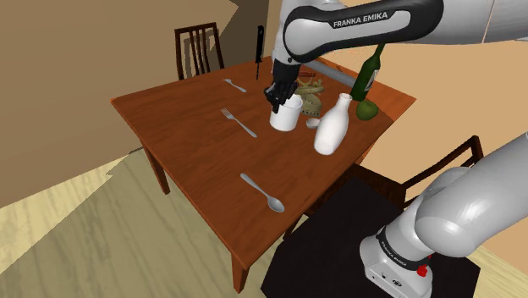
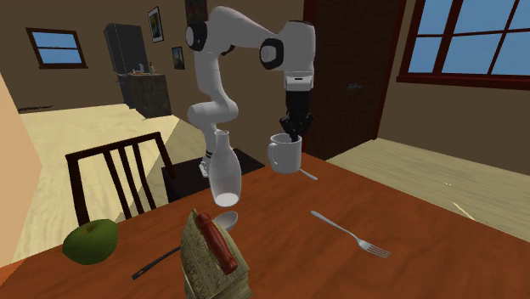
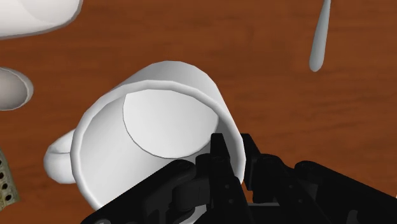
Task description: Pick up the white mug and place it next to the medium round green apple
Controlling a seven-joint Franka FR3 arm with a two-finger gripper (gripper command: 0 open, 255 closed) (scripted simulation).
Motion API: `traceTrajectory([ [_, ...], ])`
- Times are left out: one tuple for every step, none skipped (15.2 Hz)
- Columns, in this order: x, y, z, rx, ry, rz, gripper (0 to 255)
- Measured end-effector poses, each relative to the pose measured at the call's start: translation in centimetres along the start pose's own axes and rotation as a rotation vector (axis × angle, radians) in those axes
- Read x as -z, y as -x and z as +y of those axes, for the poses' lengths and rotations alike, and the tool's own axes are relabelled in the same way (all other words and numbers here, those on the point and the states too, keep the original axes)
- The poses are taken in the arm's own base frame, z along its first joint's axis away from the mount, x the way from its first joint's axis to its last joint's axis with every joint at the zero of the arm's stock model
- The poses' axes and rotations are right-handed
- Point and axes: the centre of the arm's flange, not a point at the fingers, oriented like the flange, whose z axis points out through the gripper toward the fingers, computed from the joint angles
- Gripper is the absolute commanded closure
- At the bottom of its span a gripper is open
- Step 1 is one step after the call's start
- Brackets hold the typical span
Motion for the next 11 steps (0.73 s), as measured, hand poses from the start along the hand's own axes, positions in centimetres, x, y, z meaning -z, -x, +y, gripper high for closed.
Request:
traceTrajectory([
  [0.6, 0.0, 0.0, 0.0, 0.0, 0.0, 255],
  [1.2, 0.0, 0.1, 0.0, 0.0, 0.0, 255],
  [1.6, -0.1, 0.0, 0.0, 0.0, 0.0, 255],
  [2.2, -0.2, 0.0, 0.0, 0.0, 0.0, 255],
  [2.6, -0.1, 0.0, 0.0, 0.0, 0.0, 255],
  [3.2, 0.0, 0.0, 0.0, 0.0, 0.0, 255],
  [3.7, -0.1, 0.0, 0.0, 0.0, 0.0, 255],
  [4.0, -0.2, 0.7, 0.0, 0.0, 0.0, 255],
  [4.2, 0.1, 1.7, 0.0, 0.0, 0.0, 255],
  [4.3, 0.3, 2.8, -0.001, 0.0, 0.0, 255],
  [4.4, 0.5, 4.1, -0.001, 0.0, 0.0, 255],
])
